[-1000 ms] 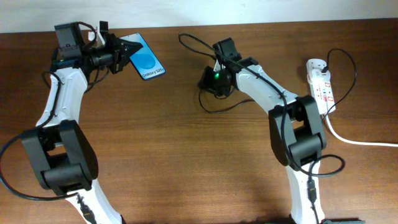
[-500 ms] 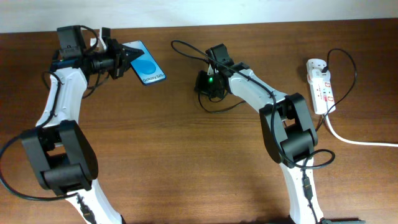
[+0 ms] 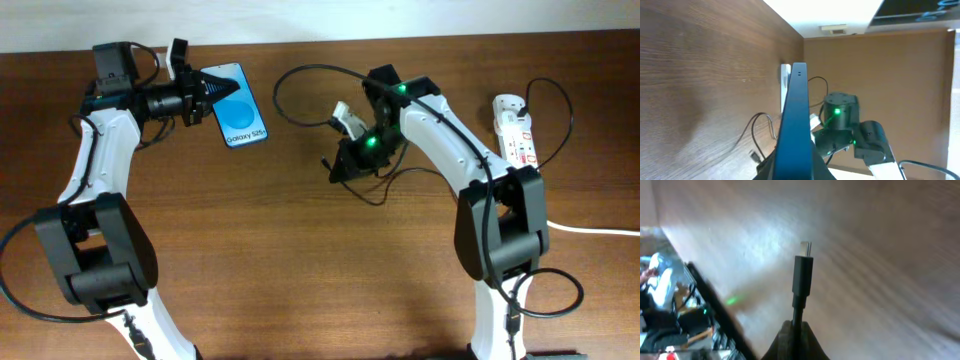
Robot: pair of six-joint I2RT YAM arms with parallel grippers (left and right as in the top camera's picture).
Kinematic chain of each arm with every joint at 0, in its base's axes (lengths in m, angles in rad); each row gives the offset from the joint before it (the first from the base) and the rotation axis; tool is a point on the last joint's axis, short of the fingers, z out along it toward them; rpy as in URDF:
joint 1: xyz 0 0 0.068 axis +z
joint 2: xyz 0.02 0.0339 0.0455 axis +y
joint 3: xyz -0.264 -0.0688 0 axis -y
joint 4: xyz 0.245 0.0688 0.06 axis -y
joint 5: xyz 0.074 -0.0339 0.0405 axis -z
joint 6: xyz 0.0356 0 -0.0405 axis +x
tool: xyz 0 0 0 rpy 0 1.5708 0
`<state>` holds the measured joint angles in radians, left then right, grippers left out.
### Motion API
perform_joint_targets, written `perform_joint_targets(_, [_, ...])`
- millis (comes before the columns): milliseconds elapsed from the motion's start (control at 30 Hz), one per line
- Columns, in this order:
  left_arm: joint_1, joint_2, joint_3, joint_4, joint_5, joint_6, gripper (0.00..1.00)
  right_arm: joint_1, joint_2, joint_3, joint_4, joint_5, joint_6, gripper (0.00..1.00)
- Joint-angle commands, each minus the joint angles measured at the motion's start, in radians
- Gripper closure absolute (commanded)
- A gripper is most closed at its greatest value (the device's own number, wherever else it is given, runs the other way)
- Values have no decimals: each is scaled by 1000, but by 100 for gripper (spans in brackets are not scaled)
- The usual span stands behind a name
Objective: Plug charger to phone and switch on socket
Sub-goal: 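Grasp the black cable's USB-C plug with the right gripper, then insert the plug upward into the phone's bottom port with the right gripper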
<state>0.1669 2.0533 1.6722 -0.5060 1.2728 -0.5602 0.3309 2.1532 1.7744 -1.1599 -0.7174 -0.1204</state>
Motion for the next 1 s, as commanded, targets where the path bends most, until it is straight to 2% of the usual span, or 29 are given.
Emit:
perform_joint_targets(0, [3, -19, 13, 7, 129, 32, 100, 14, -54, -9, 8, -146, -59, 95])
perform_joint_targets(133, [-19, -19, 13, 20, 225, 31, 100, -18, -341, -9, -14, -152, -26, 96])
perform_joint_targets(233, [-80, -19, 13, 33, 270, 19, 100, -52, -589, -10, -98, -48, 53, 95])
perform_joint_targets(300, [-137, -19, 13, 75, 269, -32, 100, -49, -684, -77, -79, -45, 133, 96])
perform_joint_targets(367, [-187, -19, 13, 278, 268, -187, 100, -50, -917, -487, 290, -29, 441, 96])
perform_joint_targets(433, [-214, -19, 13, 414, 233, -297, 100, -49, -1015, -769, 599, -34, 715, 96])
perform_joint_targets(500, [-238, -19, 13, 446, 185, -361, 100, -9, -983, -860, 813, -26, 797, 96])
perform_joint_targets(600, [-259, -19, 13, 478, 104, -481, 100, 66, -901, -860, 961, 50, 859, 96])
perform_joint_targets(700, [-278, -19, 13, 823, 97, -692, 100, 109, -812, -860, 1115, -5, 916, 96])
perform_joint_targets(733, [-277, -19, 13, 849, 82, -738, 100, 119, -813, -860, 1159, -12, 936, 96])
perform_joint_targets(967, [-278, -19, 13, 849, 65, -756, 100, 121, -813, -860, 1321, -66, 994, 96])
